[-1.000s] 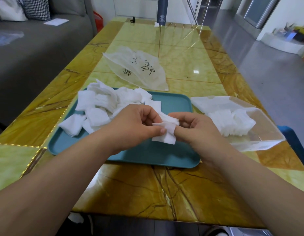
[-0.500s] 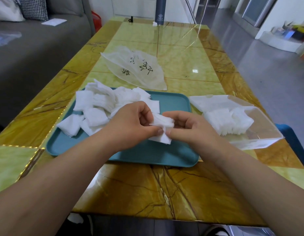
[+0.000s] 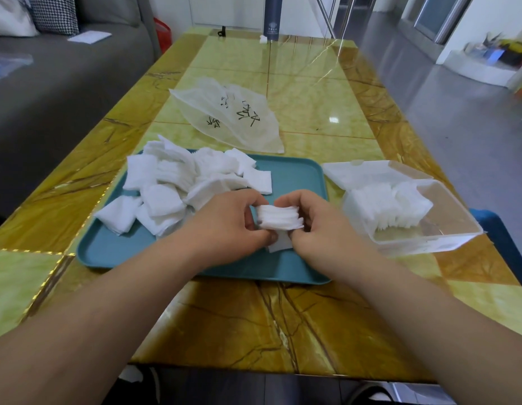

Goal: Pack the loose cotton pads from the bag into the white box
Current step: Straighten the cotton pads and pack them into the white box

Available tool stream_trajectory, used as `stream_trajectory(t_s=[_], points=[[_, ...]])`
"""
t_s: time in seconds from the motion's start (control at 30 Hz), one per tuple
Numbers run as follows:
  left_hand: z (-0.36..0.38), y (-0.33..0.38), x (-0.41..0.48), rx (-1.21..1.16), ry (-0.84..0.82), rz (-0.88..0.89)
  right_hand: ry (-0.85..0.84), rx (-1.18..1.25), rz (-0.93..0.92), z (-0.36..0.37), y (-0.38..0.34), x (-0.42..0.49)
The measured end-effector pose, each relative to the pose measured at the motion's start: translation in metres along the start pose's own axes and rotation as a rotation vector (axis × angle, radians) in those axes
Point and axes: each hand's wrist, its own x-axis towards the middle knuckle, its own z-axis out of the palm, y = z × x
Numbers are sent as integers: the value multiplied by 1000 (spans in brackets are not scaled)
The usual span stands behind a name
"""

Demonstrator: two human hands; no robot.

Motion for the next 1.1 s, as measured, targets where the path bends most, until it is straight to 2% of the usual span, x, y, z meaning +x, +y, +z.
stream_trajectory(t_s=[0.17,0.33,0.43,0.57,0.63,0.73,0.93,1.1], points=[[10,7,-5,21,-12,23,-52,136,78,9,-9,-4],[14,13,-13,-7,1,37,-33,273,93,11,-11,-6],[13,21,-13,-61,26,74,-32,228,28,-3,-17,-13],[8,41,-9,-139,107,99,120,125,-79,-36,-19,-19],[8,56,-6,-257,92,76,170,197,-79,-54,-18,-26],[16,83,-1,-402,-31,127,210,363,-31,-84,-13,-36],[45,134,18,-463,-79,207,93,559,57,-136,7,-50],[72,170,37,-494,-87,215,249,729,140,-159,25,-53]])
